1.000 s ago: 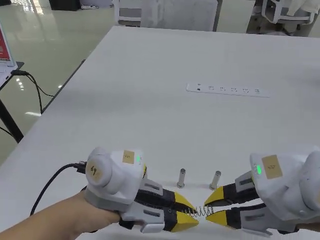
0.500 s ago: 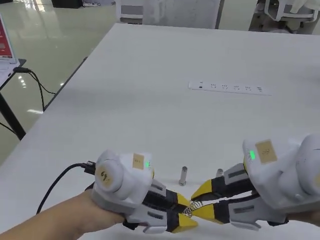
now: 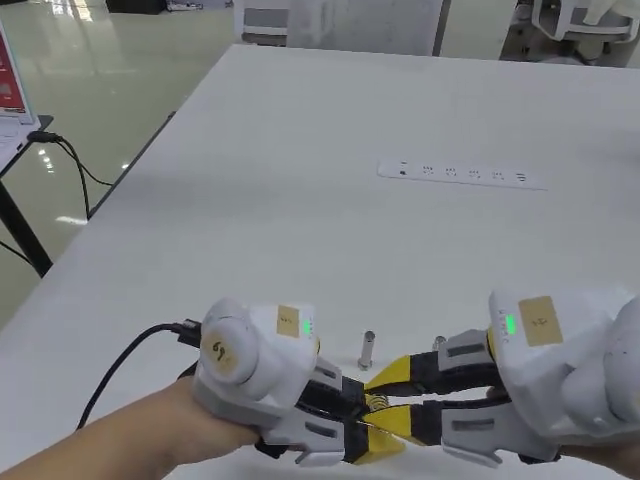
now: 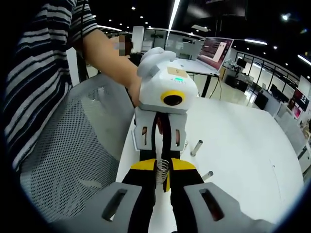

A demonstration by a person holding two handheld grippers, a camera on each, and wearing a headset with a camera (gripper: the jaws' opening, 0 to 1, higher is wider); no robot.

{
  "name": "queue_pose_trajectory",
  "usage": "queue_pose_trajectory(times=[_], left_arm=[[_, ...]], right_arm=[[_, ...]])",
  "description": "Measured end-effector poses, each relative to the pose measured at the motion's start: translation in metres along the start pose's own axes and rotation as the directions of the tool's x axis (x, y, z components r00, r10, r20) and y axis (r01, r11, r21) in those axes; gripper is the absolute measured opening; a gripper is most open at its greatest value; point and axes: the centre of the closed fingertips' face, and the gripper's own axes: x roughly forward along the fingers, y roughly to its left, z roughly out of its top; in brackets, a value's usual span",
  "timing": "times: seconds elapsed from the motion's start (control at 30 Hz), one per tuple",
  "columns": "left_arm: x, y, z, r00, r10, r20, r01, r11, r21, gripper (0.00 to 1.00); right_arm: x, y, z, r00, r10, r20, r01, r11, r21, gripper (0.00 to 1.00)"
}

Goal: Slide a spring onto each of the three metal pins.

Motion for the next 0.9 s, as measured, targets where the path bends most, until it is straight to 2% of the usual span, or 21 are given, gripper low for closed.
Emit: queue_pose_trajectory(times=[0.13,0.57,0.9], left_arm=[[-0.003,0.000,-0.004,1.0000,0.006,-0.006,-0.006,1.000,-0.015,0.03],[-0.009,0.003,0.002,0.9995,0.028,0.014,-0.027,0.999,-0.035,0.05],[-0.023,0.010,-0.005,0.9982,0.059,0.009,-0.058,0.996,-0.075,0.13]], right_arm=[[0.000,0.000,-0.001,1.0000,-0.001,0.008,0.001,1.000,-0.013,0.07],[0.000,-0.002,0.007,0.9997,-0.008,0.022,0.009,1.000,-0.023,0.07],[0.000,-0.007,0.005,0.9995,-0.029,0.007,0.030,0.999,-0.043,0.07]])
